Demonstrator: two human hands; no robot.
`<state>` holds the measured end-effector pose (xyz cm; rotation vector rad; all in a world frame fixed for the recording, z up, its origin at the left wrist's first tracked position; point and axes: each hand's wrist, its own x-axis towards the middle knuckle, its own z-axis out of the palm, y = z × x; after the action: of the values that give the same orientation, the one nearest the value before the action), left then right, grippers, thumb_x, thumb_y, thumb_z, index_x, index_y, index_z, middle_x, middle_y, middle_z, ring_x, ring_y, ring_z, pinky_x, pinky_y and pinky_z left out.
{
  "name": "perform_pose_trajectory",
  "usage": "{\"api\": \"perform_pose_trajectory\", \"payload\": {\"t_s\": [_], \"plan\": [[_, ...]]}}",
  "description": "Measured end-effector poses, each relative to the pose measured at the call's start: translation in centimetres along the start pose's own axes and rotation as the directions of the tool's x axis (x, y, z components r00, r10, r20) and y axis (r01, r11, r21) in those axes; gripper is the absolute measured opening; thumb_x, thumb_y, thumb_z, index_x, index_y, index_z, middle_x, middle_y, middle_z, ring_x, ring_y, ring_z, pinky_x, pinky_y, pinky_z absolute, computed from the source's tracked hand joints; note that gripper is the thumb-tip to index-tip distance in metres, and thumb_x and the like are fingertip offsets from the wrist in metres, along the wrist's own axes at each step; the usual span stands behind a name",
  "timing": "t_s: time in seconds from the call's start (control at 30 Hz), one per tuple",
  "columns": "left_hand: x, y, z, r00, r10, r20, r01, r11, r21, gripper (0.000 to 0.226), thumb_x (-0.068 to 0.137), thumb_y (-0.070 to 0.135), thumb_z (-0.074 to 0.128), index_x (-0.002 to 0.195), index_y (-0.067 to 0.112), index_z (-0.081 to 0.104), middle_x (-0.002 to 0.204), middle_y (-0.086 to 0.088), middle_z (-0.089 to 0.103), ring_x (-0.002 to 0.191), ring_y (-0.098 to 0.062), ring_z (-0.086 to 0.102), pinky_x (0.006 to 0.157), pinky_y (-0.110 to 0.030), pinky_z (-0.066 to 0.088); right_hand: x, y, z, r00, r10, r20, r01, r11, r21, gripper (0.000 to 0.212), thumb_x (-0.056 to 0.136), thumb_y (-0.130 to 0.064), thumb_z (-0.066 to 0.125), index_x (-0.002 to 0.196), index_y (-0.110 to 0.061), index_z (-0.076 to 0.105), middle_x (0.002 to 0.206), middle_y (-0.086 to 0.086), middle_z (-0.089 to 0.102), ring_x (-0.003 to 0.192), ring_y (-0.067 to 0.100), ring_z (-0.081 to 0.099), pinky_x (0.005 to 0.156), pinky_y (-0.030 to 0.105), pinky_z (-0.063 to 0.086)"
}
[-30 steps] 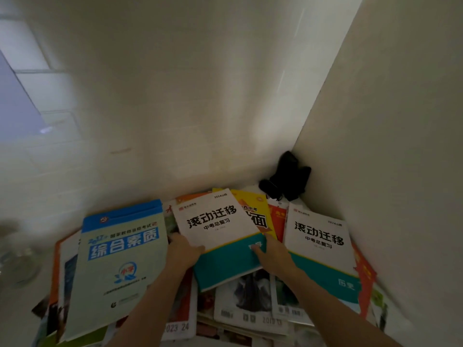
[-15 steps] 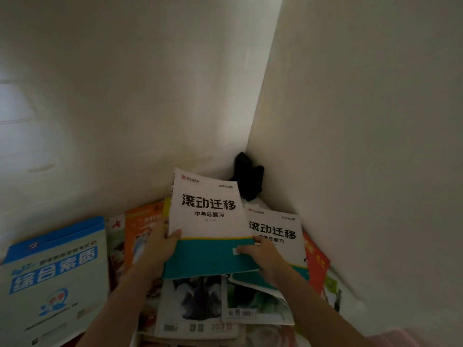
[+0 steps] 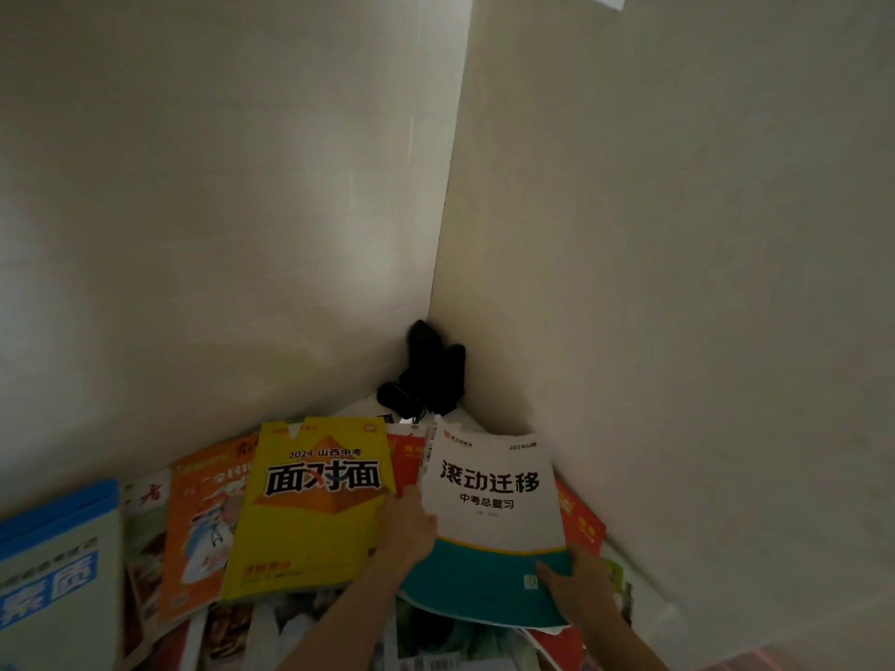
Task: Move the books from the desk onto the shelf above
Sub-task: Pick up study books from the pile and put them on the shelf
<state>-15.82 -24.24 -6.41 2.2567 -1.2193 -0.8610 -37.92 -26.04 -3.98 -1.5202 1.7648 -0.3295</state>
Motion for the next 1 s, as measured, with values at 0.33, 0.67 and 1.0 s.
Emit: {"api": "perform_pose_trajectory", "payload": {"t_s": [0.33,0.67,1.0], "plan": [[1.1,-0.2,-0.5,0.983,-0.120,0.136,0.170,0.875,-0.453,0.058,0.077,0.008,0.075,0.128,0.006,0.046,0.124,-0.010,0.060,0.112,-0.025,0.058,0.093,-0.035,0.051,1.6,1.5,-0.1,0.964,0.192,0.181,-0.233,0.944,0.236,0.045,0.073,-0.005,0.079,0.113,-0.006,0.057,0.101,0.008,0.065,0.088,0.027,0.065,0.079,0.037,0.053],[-2.5,-2.6,-5.3,0.984,-0.074,0.163,0.175,0.584,-0.793,0.032,0.093,0.010,0.061,0.119,0.017,0.044,0.121,-0.004,0.058,0.104,-0.025,0.062,0.088,-0.047,0.056,-1.1,-3.3,0.7,0.969,-0.217,0.117,0.146,0.887,0.438,0.028,0.084,-0.001,0.068,0.107,-0.015,0.062,0.097,0.003,0.073,0.086,0.020,0.070,0.069,0.027,0.058],[-3.2,-12.0,-15.0,0.984,-0.173,-0.041,0.101,0.732,-0.674,0.030,0.091,0.017,0.063,0.116,0.025,0.049,0.113,0.002,0.061,0.093,-0.015,0.063,0.077,-0.034,0.057,-1.1,-12.2,10.4,0.857,-0.378,0.350,0.192,0.865,0.464,0.014,0.087,-0.001,0.065,0.096,-0.012,0.065,0.102,0.011,0.071,0.091,0.025,0.070,0.081,0.040,0.058]]}}
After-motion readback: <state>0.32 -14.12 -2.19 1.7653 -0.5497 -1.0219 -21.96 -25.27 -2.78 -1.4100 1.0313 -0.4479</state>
